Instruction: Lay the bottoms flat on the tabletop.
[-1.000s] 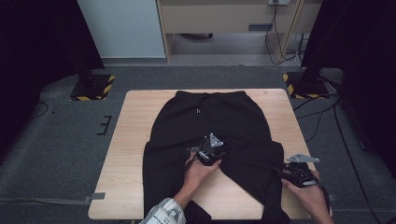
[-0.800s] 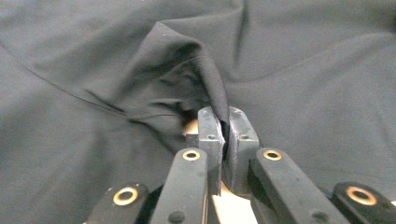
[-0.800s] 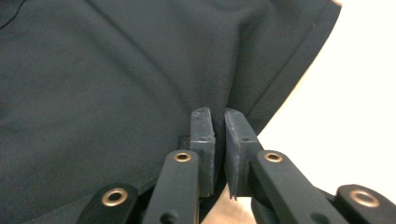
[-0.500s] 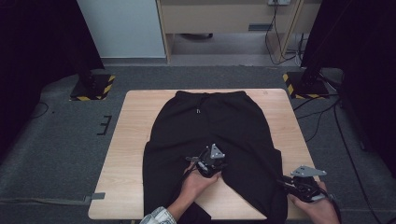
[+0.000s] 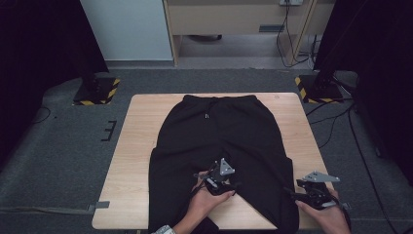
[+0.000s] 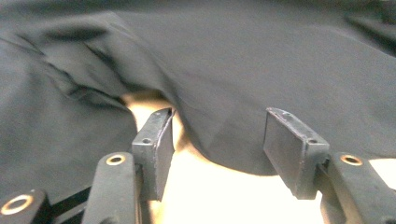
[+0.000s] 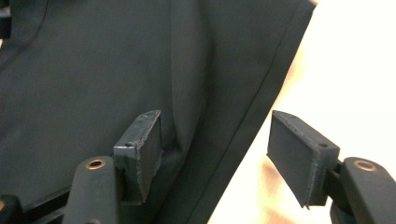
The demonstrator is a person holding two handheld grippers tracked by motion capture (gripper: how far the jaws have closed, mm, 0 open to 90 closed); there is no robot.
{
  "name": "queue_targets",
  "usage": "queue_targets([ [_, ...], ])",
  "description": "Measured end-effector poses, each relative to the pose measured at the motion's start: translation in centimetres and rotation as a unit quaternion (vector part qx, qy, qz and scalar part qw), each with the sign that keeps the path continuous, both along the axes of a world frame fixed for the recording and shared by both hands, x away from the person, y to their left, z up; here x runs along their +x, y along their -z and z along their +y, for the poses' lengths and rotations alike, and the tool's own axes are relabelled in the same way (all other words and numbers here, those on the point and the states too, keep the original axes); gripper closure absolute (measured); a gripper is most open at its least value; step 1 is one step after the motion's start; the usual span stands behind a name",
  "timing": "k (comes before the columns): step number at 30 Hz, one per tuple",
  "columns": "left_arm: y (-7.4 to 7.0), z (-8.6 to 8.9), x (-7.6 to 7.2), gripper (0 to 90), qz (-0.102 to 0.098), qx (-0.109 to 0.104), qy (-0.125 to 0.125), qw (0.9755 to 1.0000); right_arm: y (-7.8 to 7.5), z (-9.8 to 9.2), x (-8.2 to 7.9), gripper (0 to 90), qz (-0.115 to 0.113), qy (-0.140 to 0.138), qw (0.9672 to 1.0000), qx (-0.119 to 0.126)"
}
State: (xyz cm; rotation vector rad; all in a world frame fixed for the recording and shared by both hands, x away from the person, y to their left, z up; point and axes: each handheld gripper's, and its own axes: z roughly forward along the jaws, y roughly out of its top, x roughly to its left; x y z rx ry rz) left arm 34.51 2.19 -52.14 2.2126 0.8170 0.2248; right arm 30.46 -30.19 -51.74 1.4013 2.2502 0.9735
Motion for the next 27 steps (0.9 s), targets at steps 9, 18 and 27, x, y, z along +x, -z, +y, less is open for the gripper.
queue_targets([
  [9,0.8,-1.1,-1.3,32.1,-0.014,-0.005,0.015,0.9998,0.5,0.4,-0.9,57.9,0.009,-0.024,0.9997,-0.001],
  [18,0.8,-1.9,-2.0,84.5,-0.037,0.001,0.036,0.9987,0.2,1.6,0.8,88.0,0.009,-0.048,0.9988,0.001],
  [27,-3.6,-0.1,0.5,89.4,-0.071,-0.029,0.003,0.9971,-3.6,1.6,3.0,87.9,-0.025,-0.047,0.9985,0.009],
])
